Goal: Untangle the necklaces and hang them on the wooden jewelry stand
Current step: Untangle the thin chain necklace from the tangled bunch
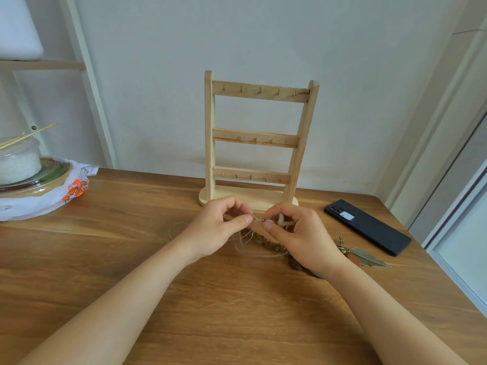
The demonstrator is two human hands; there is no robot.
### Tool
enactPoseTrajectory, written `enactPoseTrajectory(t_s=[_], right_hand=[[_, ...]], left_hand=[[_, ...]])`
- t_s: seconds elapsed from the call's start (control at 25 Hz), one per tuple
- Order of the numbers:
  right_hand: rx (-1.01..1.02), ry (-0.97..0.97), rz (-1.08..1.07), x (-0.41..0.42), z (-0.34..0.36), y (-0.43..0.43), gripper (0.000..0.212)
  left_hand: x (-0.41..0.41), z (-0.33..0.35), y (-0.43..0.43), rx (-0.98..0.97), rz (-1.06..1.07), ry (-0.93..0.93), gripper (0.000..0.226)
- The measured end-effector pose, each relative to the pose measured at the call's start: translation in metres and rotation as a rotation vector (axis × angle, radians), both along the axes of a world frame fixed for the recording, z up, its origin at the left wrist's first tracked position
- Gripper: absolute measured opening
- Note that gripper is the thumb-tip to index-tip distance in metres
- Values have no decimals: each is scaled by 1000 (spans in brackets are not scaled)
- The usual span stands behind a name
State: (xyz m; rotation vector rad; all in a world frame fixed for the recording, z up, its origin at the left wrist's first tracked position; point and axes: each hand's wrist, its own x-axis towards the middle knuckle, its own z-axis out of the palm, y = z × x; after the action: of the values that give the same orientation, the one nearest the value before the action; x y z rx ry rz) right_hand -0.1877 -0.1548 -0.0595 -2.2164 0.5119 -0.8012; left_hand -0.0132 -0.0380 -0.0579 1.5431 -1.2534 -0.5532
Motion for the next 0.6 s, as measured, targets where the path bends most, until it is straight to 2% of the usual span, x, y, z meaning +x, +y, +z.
enactPoseTrajectory(t_s=[0.16, 0.28, 0.44, 0.6], right_hand=[[20, -1, 10, -2, 2, 3, 3], [8, 0, 10, -2, 3, 4, 1], [-17, -19, -2, -1, 0, 4, 1], [-29, -19, 12, 1, 0, 5, 2]], left_hand=[[4, -1, 0, -50, 96, -53, 8], [2, 1, 2, -123, 88, -96, 11], [-11, 2, 4, -171, 84, -249, 9], [-13, 1, 2, -153, 84, -221, 11]])
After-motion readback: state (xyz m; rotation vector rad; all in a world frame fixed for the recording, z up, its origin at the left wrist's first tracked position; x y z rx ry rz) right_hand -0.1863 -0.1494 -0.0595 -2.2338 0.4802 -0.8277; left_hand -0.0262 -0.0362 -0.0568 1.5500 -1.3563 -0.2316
